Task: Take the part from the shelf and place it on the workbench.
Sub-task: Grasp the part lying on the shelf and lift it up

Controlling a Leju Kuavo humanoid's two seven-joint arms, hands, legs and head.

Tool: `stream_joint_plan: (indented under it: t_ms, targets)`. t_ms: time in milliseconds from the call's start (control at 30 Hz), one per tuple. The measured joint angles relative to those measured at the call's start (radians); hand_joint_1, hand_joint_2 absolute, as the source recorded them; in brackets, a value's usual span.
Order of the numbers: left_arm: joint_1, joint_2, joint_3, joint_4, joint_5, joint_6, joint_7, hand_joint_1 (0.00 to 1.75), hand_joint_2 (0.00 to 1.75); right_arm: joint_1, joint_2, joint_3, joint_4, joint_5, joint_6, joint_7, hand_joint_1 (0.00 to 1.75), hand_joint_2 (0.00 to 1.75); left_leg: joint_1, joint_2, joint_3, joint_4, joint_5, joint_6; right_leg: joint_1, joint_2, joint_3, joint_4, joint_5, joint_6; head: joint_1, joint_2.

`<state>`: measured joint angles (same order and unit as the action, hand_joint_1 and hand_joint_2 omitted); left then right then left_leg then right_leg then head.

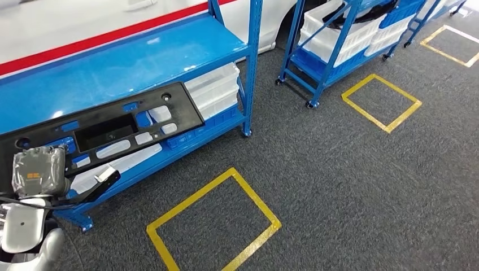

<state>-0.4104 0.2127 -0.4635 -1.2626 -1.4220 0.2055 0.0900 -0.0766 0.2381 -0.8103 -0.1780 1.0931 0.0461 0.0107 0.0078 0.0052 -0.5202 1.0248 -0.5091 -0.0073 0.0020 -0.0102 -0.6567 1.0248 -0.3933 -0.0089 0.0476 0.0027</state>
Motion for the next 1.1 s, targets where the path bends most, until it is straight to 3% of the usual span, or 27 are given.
stream_joint_plan:
  t_ms: [33, 133, 200, 367, 467, 533, 600, 700, 733, 767, 800, 867, 933, 1000, 1100]
  targets:
    - [0.000, 0.002, 0.000, 0.000, 0.001, 0.002, -0.001, 1.75, 1.75, 0.000, 0.000, 0.000, 0.000, 0.000, 0.001, 0.000, 0.00, 0.00, 0.000, -0.001, -0.004, -0.002, 0.000, 0.006, 0.000, -0.001, -0.001, 0.000, -0.002, -0.001, 0.000, 0.000]
    - [0.001, 0.004, 0.000, 0.001, 0.002, 0.002, -0.004, 1.75, 1.75, 0.000, 0.000, 0.000, 0.000, 0.001, 0.006, 0.000, 0.00, 0.00, -0.002, -0.001, -0.009, -0.007, 0.007, 0.017, 0.002, 0.000, -0.004, -0.005, 0.000, -0.033, 0.000, 0.000]
    - [0.001, 0.006, 0.000, 0.001, 0.003, 0.001, -0.005, 1.75, 1.75, 0.001, 0.000, 0.000, 0.000, 0.000, 0.008, 0.000, 0.00, 0.00, -0.005, -0.001, -0.012, -0.007, 0.014, 0.023, 0.002, 0.000, -0.006, -0.009, 0.017, -0.043, 0.000, 0.000]
    - [0.003, 0.009, 0.000, 0.001, 0.006, 0.001, -0.009, 1.75, 1.75, 0.001, 0.000, 0.000, 0.000, -0.002, 0.016, 0.002, 0.00, 0.00, -0.007, -0.001, -0.019, -0.004, 0.022, 0.029, 0.000, 0.001, -0.008, -0.019, 0.039, -0.024, 0.000, 0.000]
    - [0.003, 0.011, 0.000, 0.001, 0.010, 0.000, -0.011, 1.75, 1.75, 0.001, 0.001, 0.000, 0.000, -0.002, 0.019, 0.003, 0.00, 0.00, -0.014, -0.001, -0.025, 0.002, 0.024, 0.034, -0.004, 0.000, -0.009, -0.024, 0.046, -0.001, 0.000, 0.000]
    - [0.002, 0.012, 0.000, 0.001, 0.012, 0.000, -0.014, 1.75, 1.75, 0.001, 0.001, 0.000, 0.000, -0.003, 0.021, 0.004, 0.00, 0.00, -0.008, 0.002, -0.025, -0.004, 0.031, 0.042, -0.006, 0.003, -0.012, -0.021, 0.043, 0.012, 0.000, 0.000]
    - [0.002, 0.012, 0.000, 0.001, 0.015, 0.000, -0.015, 1.75, 1.75, 0.001, 0.001, -0.001, 0.000, -0.006, 0.023, 0.005, 0.00, 0.00, 0.000, 0.007, -0.025, -0.013, 0.040, 0.052, -0.008, 0.006, -0.033, 0.026, 0.003, 0.019, 0.000, 0.000]
    - [0.004, 0.013, 0.000, 0.001, 0.018, -0.001, -0.017, 1.75, 1.75, 0.002, 0.001, -0.005, 0.000, -0.010, 0.024, 0.006, 0.00, 0.00, 0.001, 0.018, -0.033, -0.014, 0.044, 0.056, -0.014, 0.007, -0.113, 0.217, -0.100, 0.026, 0.000, 0.000]
    - [0.006, 0.013, 0.000, 0.001, 0.019, -0.002, -0.018, 1.75, 1.75, 0.003, 0.001, -0.007, 0.000, -0.011, 0.025, 0.007, 0.00, 0.00, 0.001, 0.022, -0.035, -0.013, 0.044, 0.055, -0.016, 0.007, -0.128, 0.260, -0.114, 0.027, 0.000, 0.000]
    - [0.007, 0.014, 0.000, 0.001, 0.019, -0.002, -0.018, 1.75, 1.75, 0.003, 0.001, -0.007, 0.000, -0.011, 0.025, 0.008, 0.00, 0.00, 0.001, 0.027, -0.036, -0.012, 0.043, 0.054, -0.017, 0.007, -0.127, 0.267, -0.110, 0.027, 0.000, 0.000]
    - [0.008, 0.014, 0.000, 0.001, 0.019, -0.002, -0.019, 1.75, 1.75, 0.003, 0.001, -0.008, 0.000, -0.012, 0.025, 0.008, 0.00, 0.00, 0.002, 0.032, -0.036, -0.010, 0.041, 0.051, -0.018, 0.004, -0.103, 0.233, -0.089, 0.025, 0.000, 0.000]
    - [0.009, 0.015, 0.000, 0.001, 0.021, -0.002, -0.019, 1.75, 1.75, 0.002, 0.001, -0.008, 0.000, -0.012, 0.026, 0.008, 0.00, 0.00, 0.001, 0.043, -0.033, -0.008, 0.036, 0.041, -0.015, -0.020, -0.023, 0.098, -0.042, 0.020, 0.000, 0.000]
    - [0.010, 0.022, 0.000, 0.001, 0.024, -0.002, -0.019, 1.75, 1.75, 0.000, 0.001, -0.008, 0.000, -0.012, 0.026, 0.008, 0.00, 0.00, -0.003, 0.054, -0.030, -0.007, 0.031, 0.026, -0.006, -0.039, 0.023, 0.011, -0.027, 0.013, 0.000, 0.000]
    - [0.012, 0.028, 0.000, 0.001, 0.027, -0.002, -0.020, 1.75, 1.75, 0.001, 0.001, -0.008, 0.000, -0.012, 0.027, 0.008, 0.00, 0.00, -0.005, 0.067, -0.027, -0.009, 0.028, 0.012, 0.000, -0.029, 0.023, 0.004, -0.033, 0.006, 0.000, 0.000]
    - [0.015, 0.029, 0.000, 0.001, 0.030, -0.001, -0.021, 1.75, 1.75, 0.002, 0.001, -0.008, 0.000, -0.012, 0.027, 0.008, 0.00, 0.00, -0.005, 0.076, -0.023, -0.012, 0.026, 0.004, 0.003, -0.020, 0.022, 0.005, -0.035, 0.001, 0.000, 0.000]
